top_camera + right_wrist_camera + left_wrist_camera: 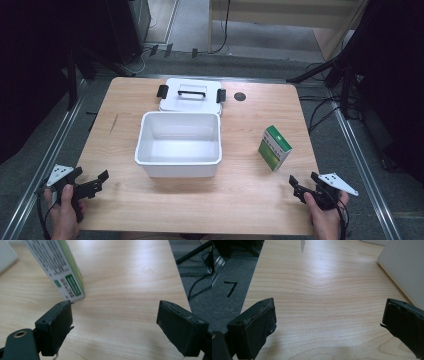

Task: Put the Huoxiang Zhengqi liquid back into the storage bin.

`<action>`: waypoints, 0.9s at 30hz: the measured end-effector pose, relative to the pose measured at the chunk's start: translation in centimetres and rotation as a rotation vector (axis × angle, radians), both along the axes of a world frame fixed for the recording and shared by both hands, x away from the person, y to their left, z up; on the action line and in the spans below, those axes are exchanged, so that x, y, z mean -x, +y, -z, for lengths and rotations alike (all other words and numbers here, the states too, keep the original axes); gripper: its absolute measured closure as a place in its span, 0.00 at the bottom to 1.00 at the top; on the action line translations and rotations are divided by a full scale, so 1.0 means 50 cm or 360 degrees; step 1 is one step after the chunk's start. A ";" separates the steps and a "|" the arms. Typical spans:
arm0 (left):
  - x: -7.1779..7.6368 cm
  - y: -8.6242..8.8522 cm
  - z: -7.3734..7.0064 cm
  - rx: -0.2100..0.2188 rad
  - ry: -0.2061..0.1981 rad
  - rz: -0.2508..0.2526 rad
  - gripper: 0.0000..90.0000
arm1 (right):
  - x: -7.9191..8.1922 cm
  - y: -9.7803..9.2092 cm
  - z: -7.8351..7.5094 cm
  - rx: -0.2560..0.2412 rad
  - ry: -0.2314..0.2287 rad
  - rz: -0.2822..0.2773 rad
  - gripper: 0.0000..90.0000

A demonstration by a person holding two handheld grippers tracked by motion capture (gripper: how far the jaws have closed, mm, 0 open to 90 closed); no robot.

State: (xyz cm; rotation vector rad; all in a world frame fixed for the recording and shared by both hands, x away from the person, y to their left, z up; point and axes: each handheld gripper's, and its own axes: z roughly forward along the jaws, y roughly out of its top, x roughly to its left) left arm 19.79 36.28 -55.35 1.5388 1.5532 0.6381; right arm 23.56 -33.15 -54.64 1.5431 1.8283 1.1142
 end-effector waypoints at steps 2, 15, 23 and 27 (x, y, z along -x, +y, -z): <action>0.000 -0.001 0.000 0.0000 -0.0001 -0.0003 0.00 | -0.001 0.002 -0.004 0.0027 0.0035 -0.0022 0.15; 0.000 -0.002 0.000 -0.0014 -0.0003 0.0003 0.00 | -0.011 0.023 -0.056 0.0326 0.0426 -0.0261 0.15; 0.000 -0.001 0.000 0.0001 -0.0001 -0.0002 0.00 | -0.036 0.085 -0.115 0.0662 0.0970 -0.0432 0.15; -0.001 -0.001 0.001 0.0005 0.0000 0.0004 0.00 | -0.047 0.114 -0.141 0.0776 0.1099 -0.0495 0.15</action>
